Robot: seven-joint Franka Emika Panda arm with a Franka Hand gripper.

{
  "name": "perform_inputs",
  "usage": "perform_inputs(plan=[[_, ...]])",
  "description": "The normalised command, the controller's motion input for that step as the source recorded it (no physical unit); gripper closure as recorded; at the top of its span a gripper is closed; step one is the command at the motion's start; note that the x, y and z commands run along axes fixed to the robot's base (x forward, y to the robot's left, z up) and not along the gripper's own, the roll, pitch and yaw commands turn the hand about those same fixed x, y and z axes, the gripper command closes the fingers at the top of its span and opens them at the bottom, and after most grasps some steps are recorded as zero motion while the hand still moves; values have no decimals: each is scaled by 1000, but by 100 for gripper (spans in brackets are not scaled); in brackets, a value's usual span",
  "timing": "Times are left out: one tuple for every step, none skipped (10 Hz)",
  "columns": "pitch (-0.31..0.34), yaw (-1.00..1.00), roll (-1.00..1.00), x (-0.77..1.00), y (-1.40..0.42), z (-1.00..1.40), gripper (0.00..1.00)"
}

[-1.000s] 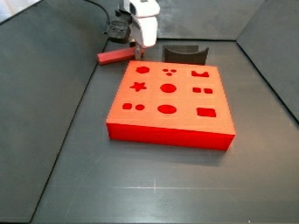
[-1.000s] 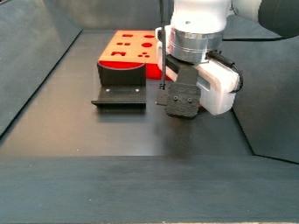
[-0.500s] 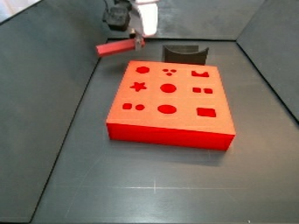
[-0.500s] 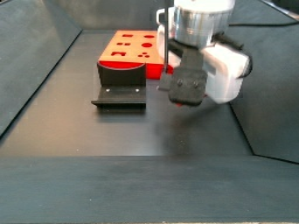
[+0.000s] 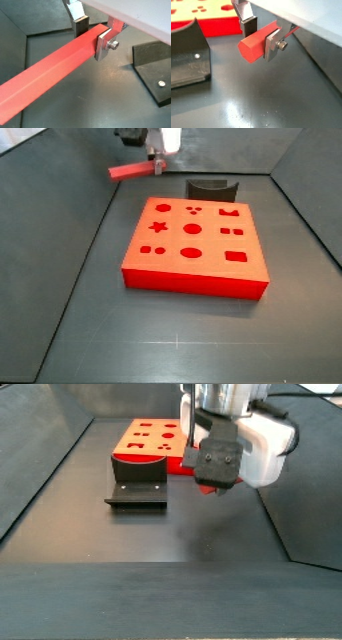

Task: Pick up the hexagon object. Move up. Place the hexagon object on the fixture. Regrasp the hexagon object. Move to above the board. Insert the hexagon object.
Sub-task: Place the hexagon object on the fixture.

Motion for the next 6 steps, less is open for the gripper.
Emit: perform_inputs(plan=[[34, -1, 28, -19, 2, 1000, 100], [56, -9, 52, -22, 3, 1000, 100], [75, -7, 66, -25, 1, 1000, 100], [87, 2, 86, -28, -1, 1000, 100], [89, 7, 97, -30, -2, 1000, 100], [92, 16, 111, -31, -7, 1000, 100]])
